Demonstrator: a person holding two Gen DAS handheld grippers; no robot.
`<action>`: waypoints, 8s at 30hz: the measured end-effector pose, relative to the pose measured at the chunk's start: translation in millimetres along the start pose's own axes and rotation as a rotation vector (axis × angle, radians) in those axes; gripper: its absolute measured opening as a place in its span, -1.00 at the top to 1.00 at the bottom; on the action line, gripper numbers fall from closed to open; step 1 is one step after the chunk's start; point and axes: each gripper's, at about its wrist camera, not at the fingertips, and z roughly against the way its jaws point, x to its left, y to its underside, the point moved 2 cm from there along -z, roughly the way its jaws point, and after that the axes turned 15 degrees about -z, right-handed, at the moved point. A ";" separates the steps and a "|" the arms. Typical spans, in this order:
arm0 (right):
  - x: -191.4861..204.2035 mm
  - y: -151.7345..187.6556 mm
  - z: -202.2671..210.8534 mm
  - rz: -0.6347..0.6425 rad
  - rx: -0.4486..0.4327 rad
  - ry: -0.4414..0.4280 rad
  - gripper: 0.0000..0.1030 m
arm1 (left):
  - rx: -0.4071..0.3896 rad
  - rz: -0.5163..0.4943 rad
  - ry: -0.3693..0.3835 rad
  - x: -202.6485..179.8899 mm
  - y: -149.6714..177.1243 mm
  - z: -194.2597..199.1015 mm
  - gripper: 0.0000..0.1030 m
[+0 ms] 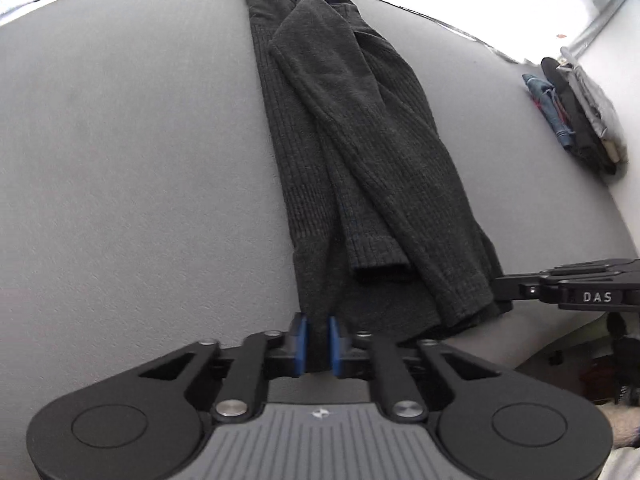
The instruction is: Fold clothes
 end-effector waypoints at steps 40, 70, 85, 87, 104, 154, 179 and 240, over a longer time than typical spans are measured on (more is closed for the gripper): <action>-0.4 -270.1 43.7 -0.388 -0.279 -0.500 0.86 | -0.567 0.386 0.181 82.2 -242.1 29.9 0.90; 15.1 -339.0 -110.2 -0.045 -0.274 -0.064 -0.33 | -0.248 0.130 -0.184 119.6 -297.8 -105.3 -0.19; 43.8 -348.4 -118.9 0.082 -0.297 -0.087 0.49 | -0.264 0.065 -0.130 115.5 -314.2 -126.6 0.57; 49.1 -345.9 -114.1 0.098 -0.302 -0.092 0.55 | -0.280 0.092 -0.120 113.6 -311.5 -118.3 0.66; 73.0 -235.5 55.8 0.024 -0.609 -0.166 0.63 | -0.642 -0.119 -0.034 -19.0 -263.5 50.5 0.73; -379.2 -202.7 510.5 -0.159 -1.113 0.012 0.65 | -0.850 -0.272 0.160 -648.8 -381.2 -80.6 0.75; -489.1 -495.3 325.6 0.001 -0.852 0.394 -0.41 | -0.559 -0.006 -0.360 -551.2 -562.0 -335.2 -0.14; 35.6 114.4 305.2 0.162 -0.780 0.141 -0.99 | -0.567 -0.067 -0.572 -320.1 60.2 229.5 -1.00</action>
